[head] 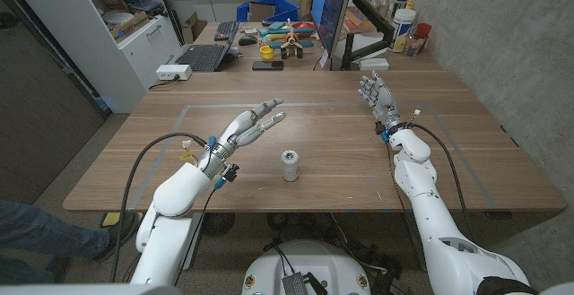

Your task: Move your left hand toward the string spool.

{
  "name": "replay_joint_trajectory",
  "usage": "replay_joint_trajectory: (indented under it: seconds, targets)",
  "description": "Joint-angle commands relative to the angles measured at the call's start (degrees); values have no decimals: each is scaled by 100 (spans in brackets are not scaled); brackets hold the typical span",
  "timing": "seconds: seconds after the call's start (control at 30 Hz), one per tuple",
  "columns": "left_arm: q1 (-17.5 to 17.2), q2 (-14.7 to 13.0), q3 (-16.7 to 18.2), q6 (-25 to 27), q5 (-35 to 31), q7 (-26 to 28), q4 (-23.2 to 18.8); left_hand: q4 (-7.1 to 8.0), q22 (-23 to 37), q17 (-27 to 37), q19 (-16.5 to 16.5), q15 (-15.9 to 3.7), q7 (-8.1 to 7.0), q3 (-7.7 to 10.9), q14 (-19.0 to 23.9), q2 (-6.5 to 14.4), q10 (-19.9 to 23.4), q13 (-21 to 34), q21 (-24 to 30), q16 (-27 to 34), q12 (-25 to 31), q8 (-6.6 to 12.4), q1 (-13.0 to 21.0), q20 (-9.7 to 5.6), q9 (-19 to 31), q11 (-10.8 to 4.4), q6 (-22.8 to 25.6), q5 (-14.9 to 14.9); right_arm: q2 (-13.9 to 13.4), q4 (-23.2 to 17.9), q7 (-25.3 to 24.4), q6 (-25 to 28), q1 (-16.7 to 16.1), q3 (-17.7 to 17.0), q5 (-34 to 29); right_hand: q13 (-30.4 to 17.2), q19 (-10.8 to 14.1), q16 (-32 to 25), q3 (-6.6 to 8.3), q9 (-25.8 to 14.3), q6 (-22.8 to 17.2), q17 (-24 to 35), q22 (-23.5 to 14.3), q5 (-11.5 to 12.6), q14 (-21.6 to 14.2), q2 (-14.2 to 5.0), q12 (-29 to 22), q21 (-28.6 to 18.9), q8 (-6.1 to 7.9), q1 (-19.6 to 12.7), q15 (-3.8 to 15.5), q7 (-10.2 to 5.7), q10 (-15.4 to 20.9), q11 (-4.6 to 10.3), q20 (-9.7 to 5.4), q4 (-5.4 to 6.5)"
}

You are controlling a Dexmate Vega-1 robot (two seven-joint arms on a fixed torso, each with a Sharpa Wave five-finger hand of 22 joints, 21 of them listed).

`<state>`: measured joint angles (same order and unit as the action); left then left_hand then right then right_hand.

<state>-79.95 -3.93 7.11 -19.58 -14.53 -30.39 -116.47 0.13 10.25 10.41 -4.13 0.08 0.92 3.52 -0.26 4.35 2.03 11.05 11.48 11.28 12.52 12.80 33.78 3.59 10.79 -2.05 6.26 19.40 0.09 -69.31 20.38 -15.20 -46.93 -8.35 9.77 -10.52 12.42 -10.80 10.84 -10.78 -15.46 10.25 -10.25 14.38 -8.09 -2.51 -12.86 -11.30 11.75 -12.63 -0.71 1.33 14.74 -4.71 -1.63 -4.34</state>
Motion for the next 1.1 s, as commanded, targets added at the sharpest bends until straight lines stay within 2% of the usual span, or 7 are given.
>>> replay_joint_trajectory:
  seconds: [0.03,0.53,1.1]
  targets:
    - [-42,-166,14,106,-255,-81,-244,-61,25,10,15,-5,10,31,64,5,50,22,22,-16,-11,39,105,58,26,-1,67,-5,7,-58,-38,-17,-46,-11,19,-29,-37,5,8,-11,-44,28,-28,2,-46,-1,-15,-12,-19,-28,-4,8,41,0,16,-38]
    - [-221,-171,74,124,-863,188,-562,-154,29,13,-127,-6,1,72,70,18,90,24,-22,-21,-7,54,263,12,30,1,172,-20,3,33,-12,-63,39,-3,38,-30,-45,2,6,-12,-51,29,-29,1,-57,-4,-12,-11,-21,-29,3,5,45,12,21,-45]
    - [-174,-348,-158,195,-1809,353,-655,-209,31,15,-197,-17,-20,92,93,23,134,25,-34,-17,0,63,355,45,33,-15,248,-32,25,160,37,-162,78,-53,95,-31,-44,-4,2,-14,-55,29,-29,0,-79,-4,-9,-13,-23,-30,11,-1,49,19,21,-51]
